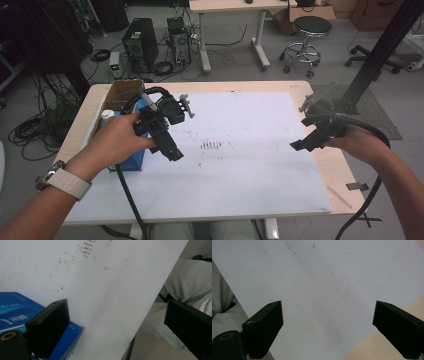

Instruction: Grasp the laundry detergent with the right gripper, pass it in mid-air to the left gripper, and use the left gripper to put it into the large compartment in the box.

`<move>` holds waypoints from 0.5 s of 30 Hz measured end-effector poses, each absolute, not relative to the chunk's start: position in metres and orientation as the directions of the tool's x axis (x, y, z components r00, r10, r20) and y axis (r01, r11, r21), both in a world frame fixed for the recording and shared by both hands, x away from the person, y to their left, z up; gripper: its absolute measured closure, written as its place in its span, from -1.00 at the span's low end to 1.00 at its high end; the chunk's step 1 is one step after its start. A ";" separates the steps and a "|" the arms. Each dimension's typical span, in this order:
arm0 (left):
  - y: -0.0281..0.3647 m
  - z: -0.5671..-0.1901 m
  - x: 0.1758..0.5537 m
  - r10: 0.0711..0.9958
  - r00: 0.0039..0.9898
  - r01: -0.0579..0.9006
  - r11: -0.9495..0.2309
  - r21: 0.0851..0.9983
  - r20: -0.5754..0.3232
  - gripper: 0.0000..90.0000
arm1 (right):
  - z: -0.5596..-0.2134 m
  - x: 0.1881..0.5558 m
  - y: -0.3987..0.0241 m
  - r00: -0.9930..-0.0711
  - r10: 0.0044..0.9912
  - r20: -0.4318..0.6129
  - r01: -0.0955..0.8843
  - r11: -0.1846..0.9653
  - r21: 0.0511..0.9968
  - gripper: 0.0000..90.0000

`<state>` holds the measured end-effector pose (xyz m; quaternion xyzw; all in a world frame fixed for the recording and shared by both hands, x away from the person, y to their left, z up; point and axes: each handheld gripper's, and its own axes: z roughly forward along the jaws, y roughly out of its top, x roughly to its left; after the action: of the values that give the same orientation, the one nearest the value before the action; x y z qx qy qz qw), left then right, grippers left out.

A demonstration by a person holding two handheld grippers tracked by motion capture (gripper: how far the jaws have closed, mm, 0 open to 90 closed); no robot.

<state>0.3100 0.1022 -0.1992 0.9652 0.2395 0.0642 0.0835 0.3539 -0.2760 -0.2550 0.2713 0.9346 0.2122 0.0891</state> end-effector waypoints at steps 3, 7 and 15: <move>0.101 -0.200 0.310 0.470 0.879 0.449 -0.873 0.190 0.082 -0.85 | -0.255 0.354 -0.276 -0.836 0.547 -0.051 0.471 0.762 0.445 -0.80; 0.100 -0.201 0.310 0.462 0.883 0.442 -0.879 0.181 0.083 -0.85 | -0.255 0.355 -0.277 -0.835 0.548 -0.052 0.472 0.761 0.444 -0.80; 0.100 -0.203 0.310 0.445 0.892 0.428 -0.888 0.168 0.077 -0.85 | -0.256 0.356 -0.276 -0.836 0.547 -0.051 0.472 0.763 0.442 -0.79</move>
<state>0.3105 0.0996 -0.2035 0.9700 0.2248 0.0567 0.0736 0.3564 -0.2765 -0.2557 0.2726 0.9346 0.2107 0.0887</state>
